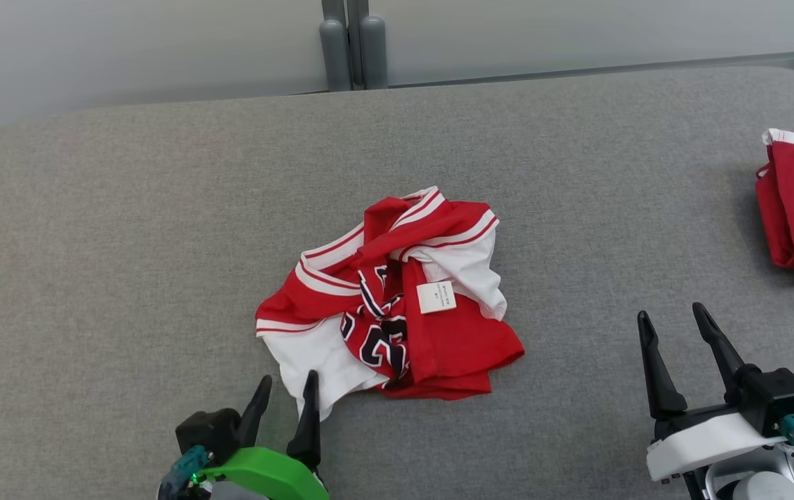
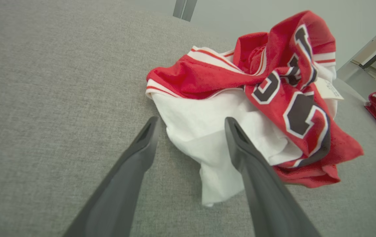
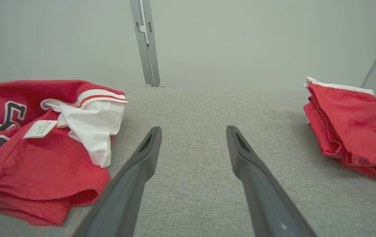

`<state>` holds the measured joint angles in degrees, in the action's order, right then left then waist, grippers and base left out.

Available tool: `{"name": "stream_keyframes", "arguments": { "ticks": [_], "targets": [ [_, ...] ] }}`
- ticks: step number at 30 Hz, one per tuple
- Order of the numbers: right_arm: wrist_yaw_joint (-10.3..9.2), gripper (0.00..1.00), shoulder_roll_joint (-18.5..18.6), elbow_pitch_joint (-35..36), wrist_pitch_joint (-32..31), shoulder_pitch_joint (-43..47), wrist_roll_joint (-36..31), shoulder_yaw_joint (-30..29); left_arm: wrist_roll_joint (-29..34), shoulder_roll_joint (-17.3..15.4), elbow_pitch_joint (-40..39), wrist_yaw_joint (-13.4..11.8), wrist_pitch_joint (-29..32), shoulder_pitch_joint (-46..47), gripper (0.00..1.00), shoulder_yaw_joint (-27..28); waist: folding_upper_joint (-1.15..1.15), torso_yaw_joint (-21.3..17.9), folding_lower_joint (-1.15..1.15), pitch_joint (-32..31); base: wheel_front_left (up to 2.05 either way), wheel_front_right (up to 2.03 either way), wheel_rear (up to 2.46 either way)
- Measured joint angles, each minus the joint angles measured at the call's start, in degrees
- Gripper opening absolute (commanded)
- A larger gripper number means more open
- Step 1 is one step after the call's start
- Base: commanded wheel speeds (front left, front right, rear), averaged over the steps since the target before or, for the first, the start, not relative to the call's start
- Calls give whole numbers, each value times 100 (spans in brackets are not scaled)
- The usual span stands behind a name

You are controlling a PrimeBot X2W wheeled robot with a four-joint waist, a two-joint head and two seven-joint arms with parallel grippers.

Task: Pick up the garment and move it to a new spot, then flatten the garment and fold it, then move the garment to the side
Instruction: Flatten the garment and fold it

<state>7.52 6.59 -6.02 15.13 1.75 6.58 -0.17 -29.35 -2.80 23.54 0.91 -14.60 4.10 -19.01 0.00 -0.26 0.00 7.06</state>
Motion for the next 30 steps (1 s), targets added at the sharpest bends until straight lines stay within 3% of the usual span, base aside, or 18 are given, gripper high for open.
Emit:
{"name": "stream_keyframes", "arguments": {
  "ticks": [5, 7, 14, 17, 23, 30],
  "targets": [
    [0, 100, -7, -21, 0, -85, 32, 36, -490, 2, 809, -93, 191, 533, 100, -472, 0, -124, 0, 139, 0, 0, 0],
    [0, 100, -10, -41, 0, -97, 33, 47, -559, 5, 1045, -103, 175, 655, 0, -567, 0, -176, 0, 162, 0, 0, 0],
    [0, 100, -23, -57, 0, -208, 49, 68, -783, -21, 1463, -36, 57, 1149, 0, -533, 0, -356, 0, 193, 0, 0, 0],
    [0, 100, -24, -71, 0, -240, 67, 107, -616, -236, 1451, -115, -11, 1619, 0, -323, 0, -453, 0, 217, 0, 0, 0],
    [0, 100, -30, -66, 0, -358, 91, 134, 234, -888, 1027, -396, -38, 2822, 0, 77, 0, -701, 0, 320, 0, 0, 0],
    [0, 100, -22, -100, 0, -456, 143, 116, 1023, -1046, 765, -556, -37, 3784, 0, 580, 0, -900, 0, 591, 0, 0, 0]
  ]
}}
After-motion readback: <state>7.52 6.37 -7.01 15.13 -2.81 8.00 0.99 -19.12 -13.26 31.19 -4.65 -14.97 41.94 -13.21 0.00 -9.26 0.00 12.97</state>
